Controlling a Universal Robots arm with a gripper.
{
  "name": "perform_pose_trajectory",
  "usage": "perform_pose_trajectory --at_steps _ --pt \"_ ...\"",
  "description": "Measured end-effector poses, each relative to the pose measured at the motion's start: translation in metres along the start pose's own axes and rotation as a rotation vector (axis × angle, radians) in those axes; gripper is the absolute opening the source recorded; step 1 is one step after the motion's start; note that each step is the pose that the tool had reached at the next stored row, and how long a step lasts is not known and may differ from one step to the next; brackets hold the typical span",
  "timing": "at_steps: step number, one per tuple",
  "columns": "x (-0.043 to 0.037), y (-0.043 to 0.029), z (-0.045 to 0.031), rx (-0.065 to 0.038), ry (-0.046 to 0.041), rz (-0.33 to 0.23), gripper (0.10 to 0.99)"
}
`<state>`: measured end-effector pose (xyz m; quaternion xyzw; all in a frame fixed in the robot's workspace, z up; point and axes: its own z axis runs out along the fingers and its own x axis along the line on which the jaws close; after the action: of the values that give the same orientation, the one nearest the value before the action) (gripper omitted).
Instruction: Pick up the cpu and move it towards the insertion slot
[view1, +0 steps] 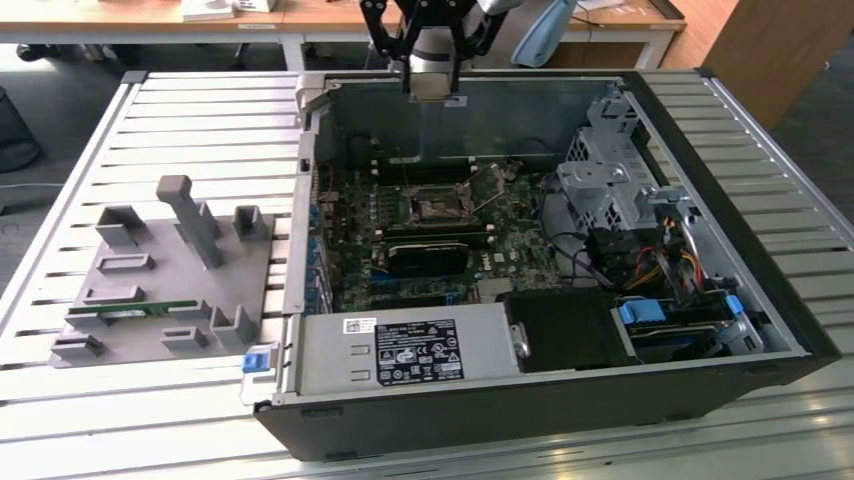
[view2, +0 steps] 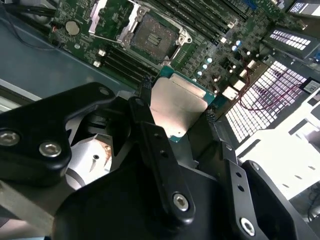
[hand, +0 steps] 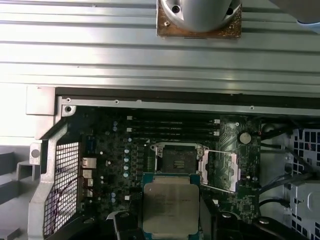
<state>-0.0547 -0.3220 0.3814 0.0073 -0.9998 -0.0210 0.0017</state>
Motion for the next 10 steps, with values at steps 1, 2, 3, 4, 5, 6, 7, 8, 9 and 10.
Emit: perform_pose_trajectory --at_steps 1,2,3,4,5,6,7,8,9,10 --pt "-0.0009 0.0000 0.0000 0.000 0.0000 0.000 0.541" --pt "-0.0017 0.0000 0.0000 0.000 0.0000 0.000 0.541" --pt "-0.0026 0.0000 0.0001 0.000 0.0000 0.000 0.541" --pt "-0.0034 -0.0001 0.0001 0.000 0.0000 0.000 0.541" --pt "-0.0042 -0.0001 0.0000 0.000 0.0000 0.000 0.541" --pt "-0.0050 -0.0001 0.0000 0.000 0.0000 0.000 0.541" --pt "-0.0058 -0.0001 0.0001 0.000 0.0000 0.000 0.541" --pt "-0.0066 -0.0001 0.0001 0.000 0.0000 0.000 0.541" --pt "-0.0074 -0.0001 0.0001 0.000 0.0000 0.000 0.541" --pt "-0.0082 -0.0001 0.0001 0.000 0.0000 0.000 0.541"
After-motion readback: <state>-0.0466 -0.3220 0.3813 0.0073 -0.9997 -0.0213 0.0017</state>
